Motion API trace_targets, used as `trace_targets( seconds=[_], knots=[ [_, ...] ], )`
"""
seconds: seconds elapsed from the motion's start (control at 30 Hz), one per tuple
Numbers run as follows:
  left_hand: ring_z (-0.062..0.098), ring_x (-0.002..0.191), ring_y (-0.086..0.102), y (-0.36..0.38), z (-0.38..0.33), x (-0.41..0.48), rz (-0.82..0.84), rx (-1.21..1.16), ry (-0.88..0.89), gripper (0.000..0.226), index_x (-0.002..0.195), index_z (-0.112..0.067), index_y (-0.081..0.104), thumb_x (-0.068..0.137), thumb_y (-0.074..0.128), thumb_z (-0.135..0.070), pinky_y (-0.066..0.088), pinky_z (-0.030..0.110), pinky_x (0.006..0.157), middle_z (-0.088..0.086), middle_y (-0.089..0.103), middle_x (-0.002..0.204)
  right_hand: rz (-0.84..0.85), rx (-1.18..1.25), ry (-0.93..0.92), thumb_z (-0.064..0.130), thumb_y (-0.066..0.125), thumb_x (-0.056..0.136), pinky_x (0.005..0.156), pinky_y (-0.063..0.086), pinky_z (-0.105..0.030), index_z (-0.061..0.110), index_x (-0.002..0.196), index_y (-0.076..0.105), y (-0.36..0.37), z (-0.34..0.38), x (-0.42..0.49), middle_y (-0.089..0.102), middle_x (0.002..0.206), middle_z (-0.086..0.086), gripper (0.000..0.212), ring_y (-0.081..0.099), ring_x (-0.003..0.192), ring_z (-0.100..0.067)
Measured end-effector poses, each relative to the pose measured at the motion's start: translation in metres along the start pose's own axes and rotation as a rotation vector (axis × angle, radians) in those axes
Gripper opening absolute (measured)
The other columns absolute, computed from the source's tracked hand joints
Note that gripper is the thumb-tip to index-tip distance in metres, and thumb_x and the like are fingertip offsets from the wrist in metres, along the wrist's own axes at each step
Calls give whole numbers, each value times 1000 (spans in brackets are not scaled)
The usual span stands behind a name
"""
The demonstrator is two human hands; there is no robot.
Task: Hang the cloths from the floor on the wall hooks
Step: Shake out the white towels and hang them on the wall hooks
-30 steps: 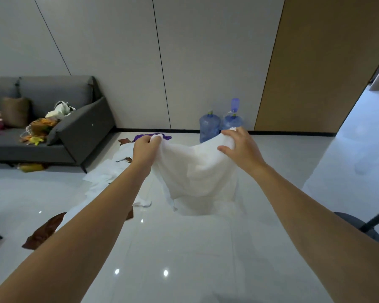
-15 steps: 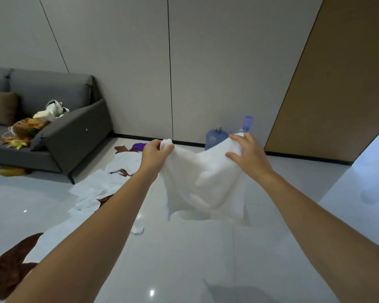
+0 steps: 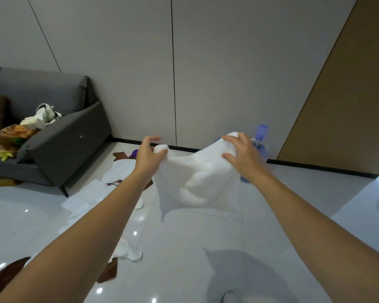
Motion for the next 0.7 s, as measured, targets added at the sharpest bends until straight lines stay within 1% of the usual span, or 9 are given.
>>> trace_targets(
  seconds=[0.07, 0.13, 0.2, 0.3, 0.4, 0.47, 0.5, 0.6, 0.7],
  knots=[
    [14, 78, 53, 2, 7, 25, -38, 36, -33, 28, 118, -21, 57, 91, 59, -14, 39, 22, 57, 1, 56, 92, 42, 34, -41, 17, 71, 86, 91, 36, -31, 20, 136, 55, 20, -6, 32, 45, 132, -9, 52, 50, 119, -29],
    [16, 80, 52, 2, 17, 50, -98, 36, -106, 25, 113, -20, 61, 90, 56, -11, 39, 23, 56, 5, 57, 99, 76, 37, -79, 18, 68, 89, 93, 37, -34, 23, 138, 52, 37, -11, 67, 42, 138, -7, 52, 50, 118, -27],
    [17, 81, 54, -2, 24, 74, -162, 10, -173, 23, 104, -21, 64, 88, 53, -8, 43, 24, 61, 5, 59, 104, 104, 57, -130, 19, 66, 90, 93, 38, -34, 25, 140, 50, 53, -15, 102, 40, 141, -4, 53, 49, 119, -25],
    [17, 75, 55, -11, 29, 105, -260, 2, -267, 26, 100, -18, 65, 85, 50, -3, 46, 27, 69, 5, 61, 96, 157, 122, -208, 19, 67, 90, 95, 39, -34, 26, 142, 46, 75, -20, 153, 38, 143, -2, 57, 48, 123, -25],
    [20, 74, 55, -26, 28, 128, -412, -10, -311, 26, 102, -16, 67, 88, 48, -7, 46, 28, 65, 5, 61, 91, 197, 176, -261, 20, 67, 89, 95, 39, -33, 26, 145, 43, 94, -24, 196, 37, 146, -2, 61, 45, 127, -24],
    [23, 84, 57, -36, 23, 138, -522, -26, -324, 25, 105, -19, 66, 89, 48, -11, 47, 30, 69, 5, 60, 100, 224, 197, -305, 22, 66, 90, 96, 38, -32, 26, 146, 40, 106, -24, 217, 35, 148, -2, 62, 42, 130, -23],
    [24, 90, 57, -39, 20, 142, -566, -22, -332, 25, 108, -21, 65, 90, 49, -13, 48, 28, 68, 4, 58, 105, 250, 207, -323, 23, 66, 90, 97, 37, -31, 26, 146, 39, 114, -24, 227, 33, 150, -2, 63, 40, 132, -22],
    [23, 90, 54, -44, 5, 156, -610, 43, -325, 31, 119, -26, 59, 92, 50, -14, 43, 25, 57, 1, 51, 110, 340, 233, -374, 23, 66, 91, 97, 35, -28, 27, 147, 36, 136, -19, 243, 29, 152, -1, 64, 37, 135, -21],
    [20, 90, 53, -50, -11, 176, -607, 116, -234, 36, 122, -30, 56, 93, 47, -10, 48, 27, 64, 0, 51, 114, 445, 221, -435, 24, 65, 91, 100, 36, -30, 28, 148, 33, 159, -8, 258, 27, 153, 2, 65, 36, 136, -20]
  ],
)
Point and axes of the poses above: each hand's wrist, its own x-axis towards the middle knuckle, its own y-axis out of the palm, z = x × y, the point moved 9 cm from there along x, towards the middle knuckle
